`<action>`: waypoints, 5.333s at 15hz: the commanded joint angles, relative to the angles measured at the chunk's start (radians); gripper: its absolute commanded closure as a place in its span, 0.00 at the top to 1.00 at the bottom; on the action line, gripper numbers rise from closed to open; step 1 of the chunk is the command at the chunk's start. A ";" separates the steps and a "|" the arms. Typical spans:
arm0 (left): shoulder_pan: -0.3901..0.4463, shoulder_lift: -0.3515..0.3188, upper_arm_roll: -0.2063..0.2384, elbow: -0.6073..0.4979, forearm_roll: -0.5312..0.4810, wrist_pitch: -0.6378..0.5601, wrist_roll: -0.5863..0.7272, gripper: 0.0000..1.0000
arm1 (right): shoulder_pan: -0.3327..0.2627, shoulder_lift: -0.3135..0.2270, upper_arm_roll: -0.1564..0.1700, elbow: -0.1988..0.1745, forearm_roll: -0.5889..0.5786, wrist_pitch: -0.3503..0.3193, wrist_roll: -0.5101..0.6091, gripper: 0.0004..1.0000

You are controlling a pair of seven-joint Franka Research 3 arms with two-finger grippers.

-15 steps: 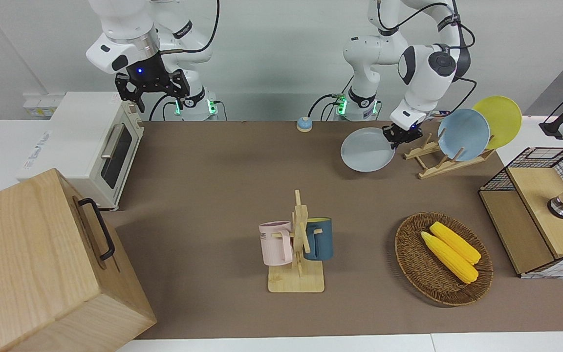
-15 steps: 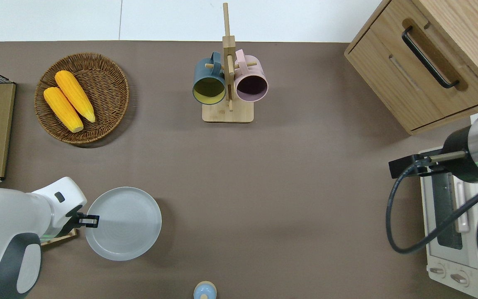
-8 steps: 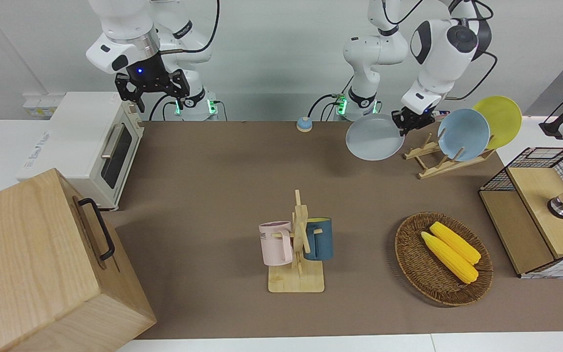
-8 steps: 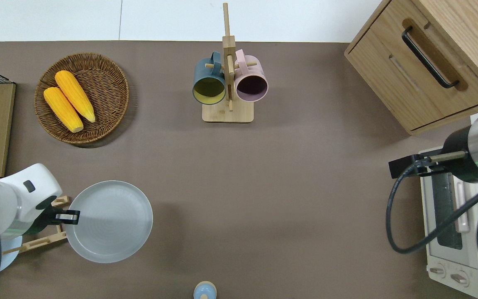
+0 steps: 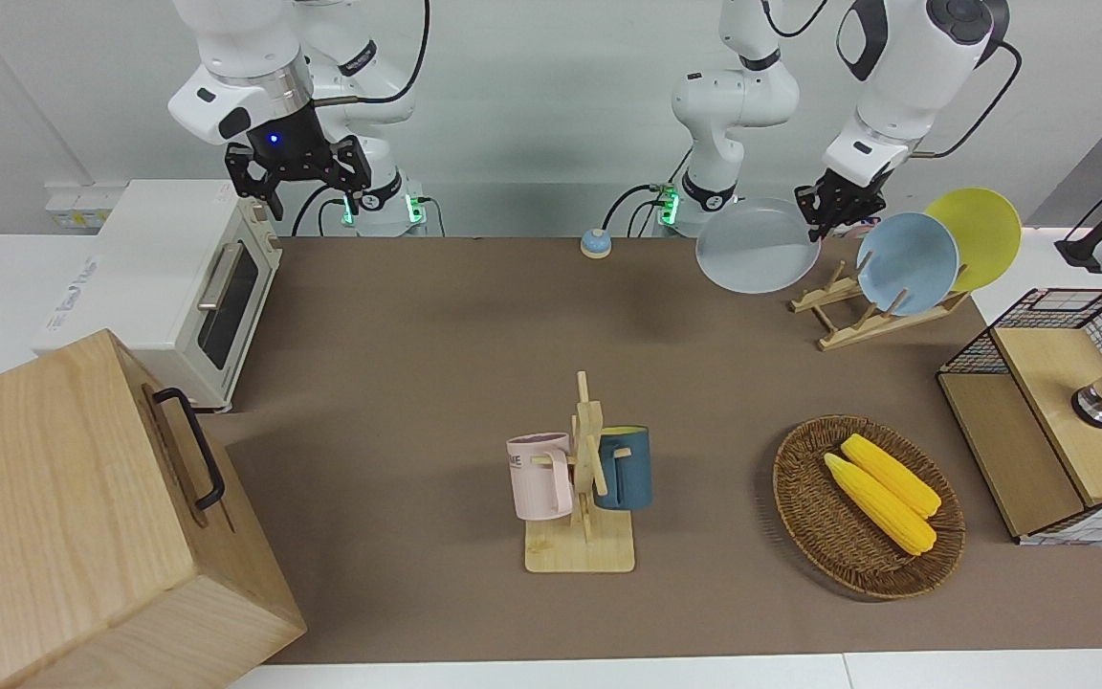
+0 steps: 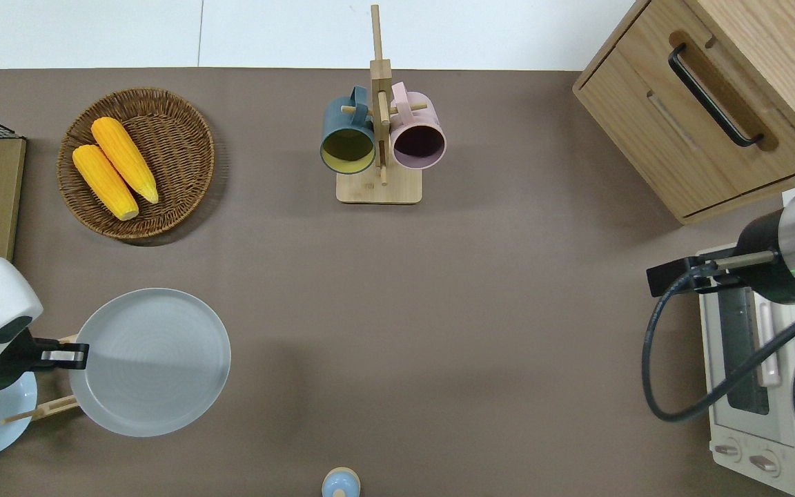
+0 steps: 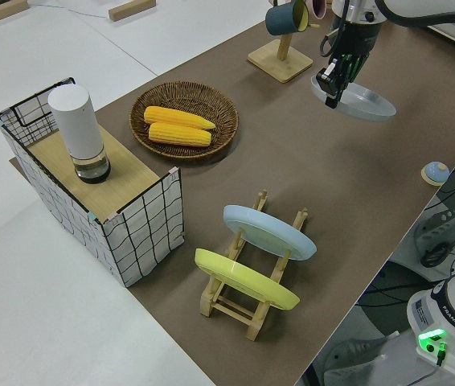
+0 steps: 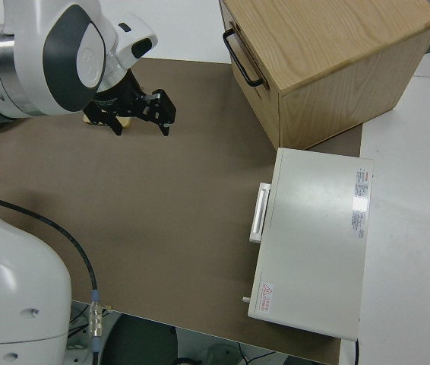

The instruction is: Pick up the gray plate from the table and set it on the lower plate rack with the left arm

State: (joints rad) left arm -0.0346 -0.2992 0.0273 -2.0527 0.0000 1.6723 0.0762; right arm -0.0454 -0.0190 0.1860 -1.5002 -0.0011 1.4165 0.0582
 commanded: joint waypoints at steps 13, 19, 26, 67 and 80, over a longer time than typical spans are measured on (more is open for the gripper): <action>0.005 0.023 0.011 0.114 0.336 -0.089 -0.047 0.00 | -0.010 -0.002 0.006 0.006 0.010 -0.014 0.000 0.99; -0.007 0.031 0.006 0.111 0.518 -0.097 -0.119 0.00 | -0.010 -0.002 0.006 0.006 0.010 -0.014 0.000 0.99; -0.008 0.038 -0.030 0.057 0.684 -0.115 -0.258 0.00 | -0.010 -0.002 0.006 0.006 0.010 -0.014 0.000 0.99; -0.024 0.226 -0.208 -0.219 0.946 -0.184 -0.874 0.49 | -0.010 -0.002 0.006 0.006 0.010 -0.014 0.000 0.99; 0.002 0.219 -0.178 0.210 0.436 -0.183 -0.549 0.99 | -0.010 -0.002 0.006 0.006 0.010 -0.014 0.000 0.99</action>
State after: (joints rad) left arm -0.0390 -0.0829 -0.1628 -1.9142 0.5479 1.5003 -0.5242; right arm -0.0454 -0.0190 0.1861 -1.5002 -0.0011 1.4165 0.0582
